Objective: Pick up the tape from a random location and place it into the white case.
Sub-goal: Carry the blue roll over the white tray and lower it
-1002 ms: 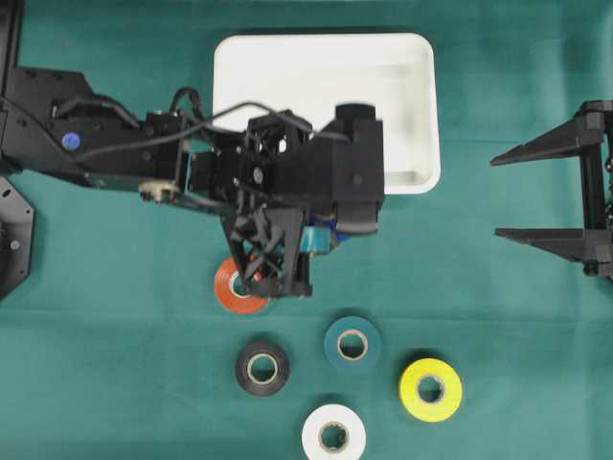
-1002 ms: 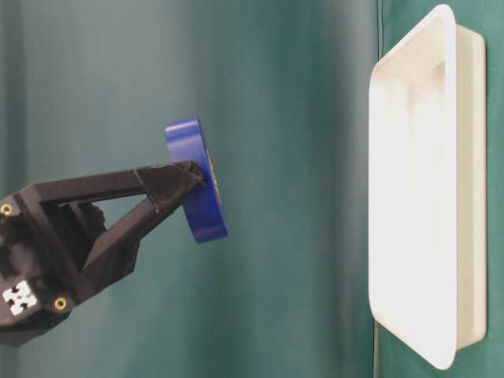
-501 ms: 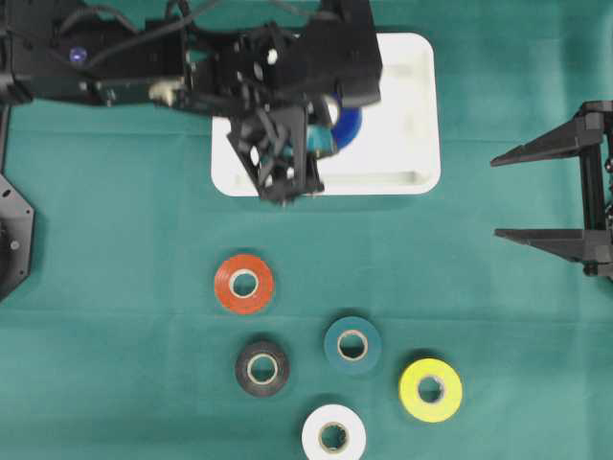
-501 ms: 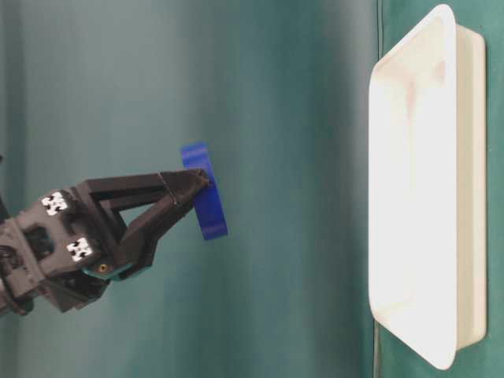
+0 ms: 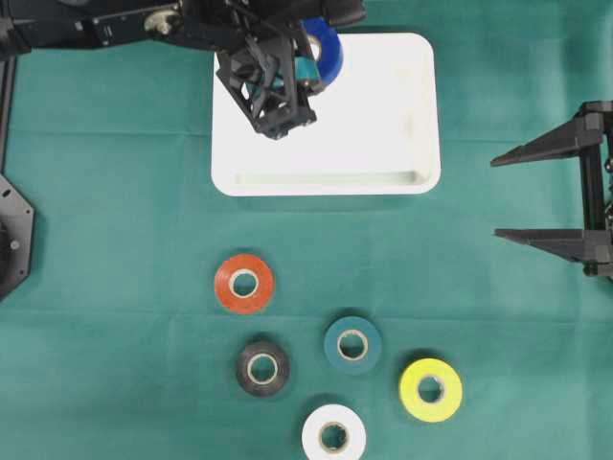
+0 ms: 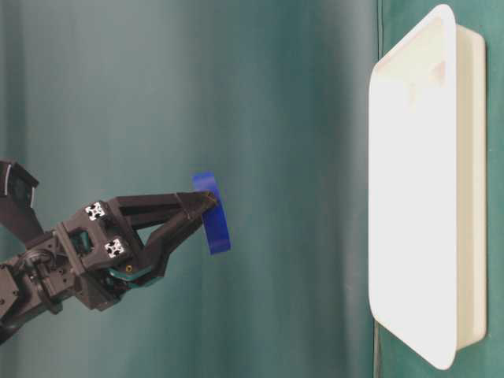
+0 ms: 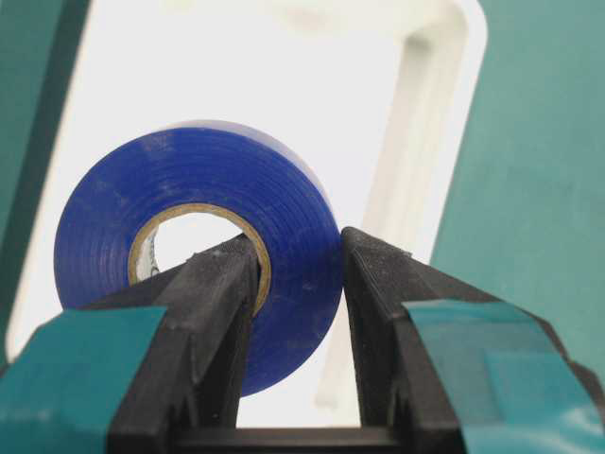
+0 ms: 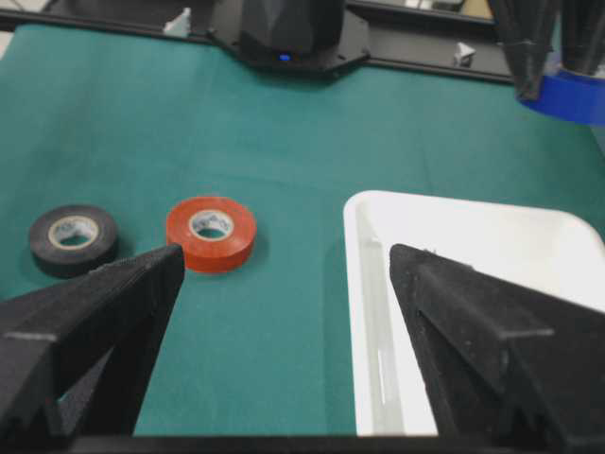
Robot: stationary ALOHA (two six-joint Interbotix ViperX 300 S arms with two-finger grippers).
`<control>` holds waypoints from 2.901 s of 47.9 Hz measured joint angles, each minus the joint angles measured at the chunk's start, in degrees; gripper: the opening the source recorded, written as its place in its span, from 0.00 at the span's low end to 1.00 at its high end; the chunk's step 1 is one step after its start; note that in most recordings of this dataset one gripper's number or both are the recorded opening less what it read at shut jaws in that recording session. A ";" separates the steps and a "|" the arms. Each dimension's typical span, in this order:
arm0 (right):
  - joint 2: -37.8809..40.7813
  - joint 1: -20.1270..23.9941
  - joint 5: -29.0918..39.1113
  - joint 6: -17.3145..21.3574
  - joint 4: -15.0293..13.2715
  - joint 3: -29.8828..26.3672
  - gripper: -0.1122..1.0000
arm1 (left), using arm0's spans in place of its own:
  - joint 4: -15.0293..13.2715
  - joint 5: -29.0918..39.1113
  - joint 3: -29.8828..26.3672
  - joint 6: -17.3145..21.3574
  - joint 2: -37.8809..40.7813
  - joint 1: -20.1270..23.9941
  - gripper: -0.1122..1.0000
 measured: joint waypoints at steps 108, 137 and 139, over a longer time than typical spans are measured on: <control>-0.09 0.00 0.18 0.00 0.00 0.00 0.90 | -0.09 -1.14 -4.75 1.85 7.21 0.00 0.30; 0.09 -0.09 0.44 0.00 0.00 0.09 0.90 | -0.09 -13.45 3.34 1.67 12.92 0.18 0.30; 0.18 -0.09 0.44 0.00 0.00 0.09 0.90 | -0.09 -14.77 4.04 1.67 13.36 0.35 0.30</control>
